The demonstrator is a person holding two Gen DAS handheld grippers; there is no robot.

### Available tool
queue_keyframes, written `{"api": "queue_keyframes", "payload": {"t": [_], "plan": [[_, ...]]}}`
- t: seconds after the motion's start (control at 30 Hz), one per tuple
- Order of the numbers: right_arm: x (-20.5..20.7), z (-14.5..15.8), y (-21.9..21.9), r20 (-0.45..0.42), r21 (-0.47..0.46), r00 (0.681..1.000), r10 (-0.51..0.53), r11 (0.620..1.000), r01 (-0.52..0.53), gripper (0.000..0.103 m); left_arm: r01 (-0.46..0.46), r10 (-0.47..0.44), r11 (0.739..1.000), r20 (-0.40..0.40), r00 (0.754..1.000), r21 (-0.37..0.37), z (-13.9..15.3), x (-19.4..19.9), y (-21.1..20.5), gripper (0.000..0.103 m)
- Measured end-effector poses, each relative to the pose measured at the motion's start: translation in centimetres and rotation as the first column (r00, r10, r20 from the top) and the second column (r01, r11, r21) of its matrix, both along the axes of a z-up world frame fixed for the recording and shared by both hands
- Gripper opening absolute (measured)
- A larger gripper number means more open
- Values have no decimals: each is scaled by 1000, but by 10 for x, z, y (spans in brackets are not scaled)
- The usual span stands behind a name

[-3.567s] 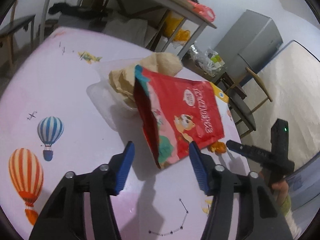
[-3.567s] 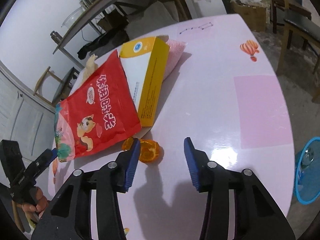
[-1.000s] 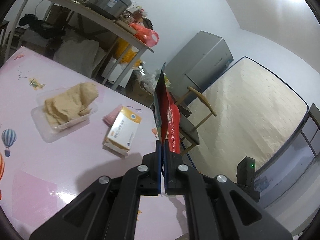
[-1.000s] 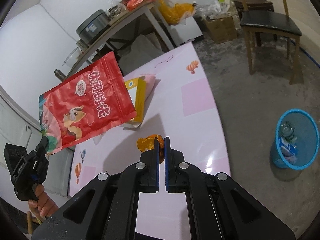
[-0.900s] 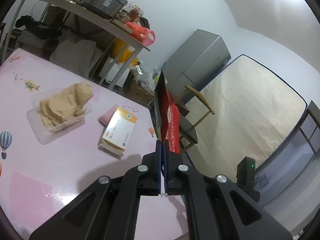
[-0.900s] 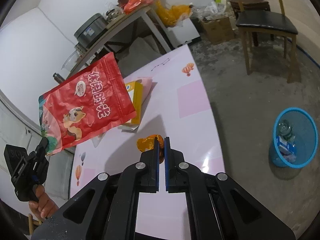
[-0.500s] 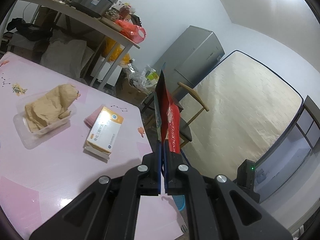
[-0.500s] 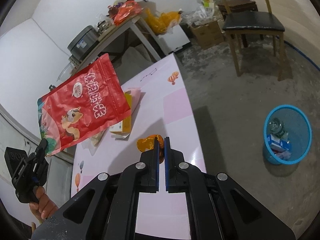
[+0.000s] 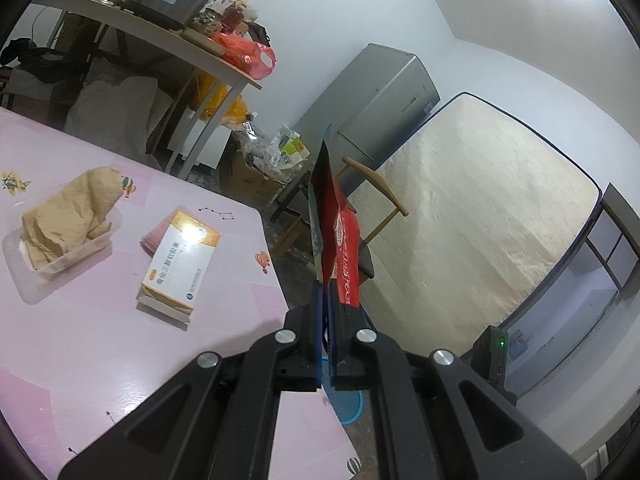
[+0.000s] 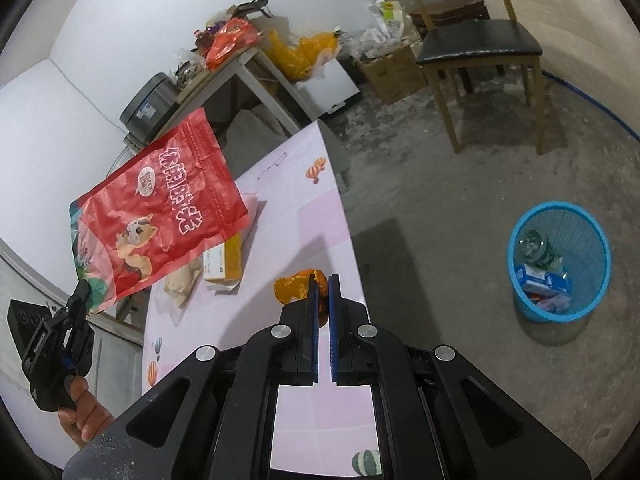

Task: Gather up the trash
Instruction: 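Lift the snack bag and orange peel and carry them toward the wastebasket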

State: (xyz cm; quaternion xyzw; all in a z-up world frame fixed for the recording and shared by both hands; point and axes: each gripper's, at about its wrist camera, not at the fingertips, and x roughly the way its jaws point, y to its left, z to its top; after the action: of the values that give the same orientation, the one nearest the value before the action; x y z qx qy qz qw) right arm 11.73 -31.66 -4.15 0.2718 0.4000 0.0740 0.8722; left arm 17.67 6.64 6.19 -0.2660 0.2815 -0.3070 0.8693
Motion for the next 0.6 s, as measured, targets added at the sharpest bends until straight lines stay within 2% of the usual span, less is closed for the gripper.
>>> {"api": "queue_keyframes", "payload": {"t": [0.6], "plan": [[-13,-12,-41,10,46,998,-70,997,69,3,41,-42,999,7,999,32,1,15,-44,1]]}}
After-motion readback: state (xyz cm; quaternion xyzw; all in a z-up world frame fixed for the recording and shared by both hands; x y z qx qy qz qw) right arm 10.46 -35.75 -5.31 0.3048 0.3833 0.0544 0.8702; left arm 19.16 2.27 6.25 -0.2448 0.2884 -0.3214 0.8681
